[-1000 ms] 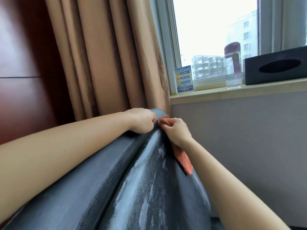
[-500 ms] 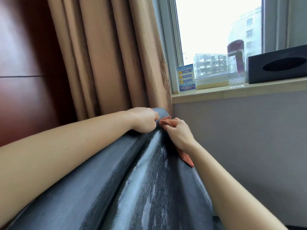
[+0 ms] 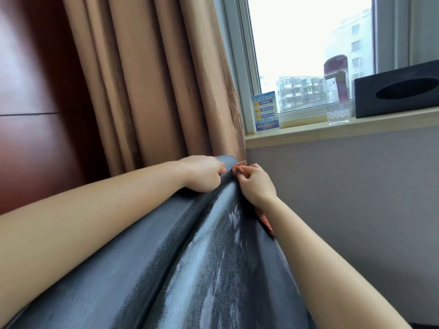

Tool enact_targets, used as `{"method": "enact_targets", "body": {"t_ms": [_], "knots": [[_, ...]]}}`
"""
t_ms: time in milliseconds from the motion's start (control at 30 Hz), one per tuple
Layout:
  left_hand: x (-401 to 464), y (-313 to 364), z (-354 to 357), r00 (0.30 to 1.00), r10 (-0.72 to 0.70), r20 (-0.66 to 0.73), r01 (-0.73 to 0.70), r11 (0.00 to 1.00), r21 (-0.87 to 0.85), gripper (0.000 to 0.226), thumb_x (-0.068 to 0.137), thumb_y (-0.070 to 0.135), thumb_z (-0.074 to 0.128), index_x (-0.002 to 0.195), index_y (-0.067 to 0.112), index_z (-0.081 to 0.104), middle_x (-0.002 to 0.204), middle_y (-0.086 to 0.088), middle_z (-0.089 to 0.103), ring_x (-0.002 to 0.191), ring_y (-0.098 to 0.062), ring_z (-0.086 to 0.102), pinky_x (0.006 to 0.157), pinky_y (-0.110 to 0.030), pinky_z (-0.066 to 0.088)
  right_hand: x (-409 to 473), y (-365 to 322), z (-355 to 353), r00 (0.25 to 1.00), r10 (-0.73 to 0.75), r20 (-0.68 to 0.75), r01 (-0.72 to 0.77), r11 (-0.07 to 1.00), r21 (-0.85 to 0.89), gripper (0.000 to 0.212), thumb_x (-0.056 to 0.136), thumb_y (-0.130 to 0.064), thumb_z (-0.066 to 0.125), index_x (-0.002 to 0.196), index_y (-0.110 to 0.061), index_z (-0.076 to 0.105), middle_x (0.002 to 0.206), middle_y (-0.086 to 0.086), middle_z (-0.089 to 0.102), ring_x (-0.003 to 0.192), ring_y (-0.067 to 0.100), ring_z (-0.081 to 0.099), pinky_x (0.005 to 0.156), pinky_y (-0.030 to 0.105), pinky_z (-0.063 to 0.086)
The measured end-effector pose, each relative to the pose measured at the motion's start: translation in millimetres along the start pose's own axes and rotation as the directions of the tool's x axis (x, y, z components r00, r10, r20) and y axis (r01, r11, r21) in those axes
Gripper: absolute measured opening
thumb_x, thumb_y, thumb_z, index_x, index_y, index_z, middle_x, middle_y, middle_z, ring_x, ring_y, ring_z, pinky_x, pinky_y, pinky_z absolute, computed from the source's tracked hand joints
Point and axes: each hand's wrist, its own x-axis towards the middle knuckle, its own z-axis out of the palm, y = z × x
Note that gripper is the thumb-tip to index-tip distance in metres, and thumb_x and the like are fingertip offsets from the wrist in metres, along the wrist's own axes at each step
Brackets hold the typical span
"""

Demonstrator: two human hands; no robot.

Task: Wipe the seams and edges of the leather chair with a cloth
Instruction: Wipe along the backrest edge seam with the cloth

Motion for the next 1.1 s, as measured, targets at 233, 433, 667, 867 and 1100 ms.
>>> {"method": "enact_targets", "body": {"t_ms": [233, 433, 667, 867, 1100], "knots": [[2, -1, -1, 1.000, 0.021, 0.006, -0.020, 1.000, -0.024, 0.047, 0.090, 0.004, 0.032, 0.133, 0.011, 0.049, 0.145, -0.004, 0.042, 0.135, -0.022, 0.034, 0.110, -0.038, 0.031, 26, 9, -1, 0.989, 0.143, 0.025, -0.140, 0.986, -0.085, 0.033, 0.093, -0.040, 0.042, 0.113, -0.028, 0.065, 0.123, 0.002, 0.054, 0.113, 0.026, 0.054, 0.092, 0.034, 0.041], [-2, -3, -2, 1.000, 0.026, 0.009, -0.026, 0.998, -0.056, 0.045, 0.090, 0.006, 0.033, 0.130, 0.011, 0.052, 0.146, 0.001, 0.042, 0.136, -0.020, 0.034, 0.112, -0.038, 0.029, -25, -15, -8, 0.999, 0.005, 0.051, -0.008, 0.998, 0.070, 0.026, 0.094, -0.037, 0.047, 0.103, -0.027, 0.070, 0.098, -0.004, 0.052, 0.101, 0.019, 0.055, 0.091, 0.035, 0.042], [-8, -1, -3, 1.000, 0.026, -0.005, -0.027, 0.996, -0.081, 0.044, 0.093, 0.008, 0.035, 0.134, 0.014, 0.051, 0.148, 0.003, 0.040, 0.138, -0.017, 0.031, 0.113, -0.034, 0.027, -86, -38, -8, 0.992, -0.124, 0.018, 0.120, 0.982, 0.144, 0.019, 0.093, -0.033, 0.049, 0.098, -0.033, 0.067, 0.095, -0.008, 0.052, 0.094, 0.014, 0.056, 0.084, 0.037, 0.045], [-5, -3, -2, 0.999, 0.049, -0.001, -0.049, 0.995, -0.082, 0.048, 0.091, 0.004, 0.033, 0.132, 0.019, 0.053, 0.150, 0.008, 0.035, 0.141, -0.014, 0.026, 0.114, -0.032, 0.025, -53, -30, -12, 0.999, -0.016, 0.049, 0.016, 1.000, -0.011, 0.027, 0.094, -0.048, 0.042, 0.107, -0.040, 0.064, 0.104, -0.006, 0.053, 0.104, 0.018, 0.056, 0.085, 0.033, 0.042], [2, -6, 0, 0.998, 0.049, -0.026, -0.052, 0.991, -0.122, 0.051, 0.091, 0.002, 0.034, 0.137, 0.019, 0.048, 0.150, 0.009, 0.035, 0.141, -0.012, 0.025, 0.116, -0.029, 0.021, 0, -9, -13, 0.988, 0.150, 0.048, -0.144, 0.985, -0.099, 0.032, 0.095, -0.044, 0.041, 0.114, -0.035, 0.064, 0.126, -0.003, 0.059, 0.115, 0.024, 0.054, 0.089, 0.033, 0.041]]}}
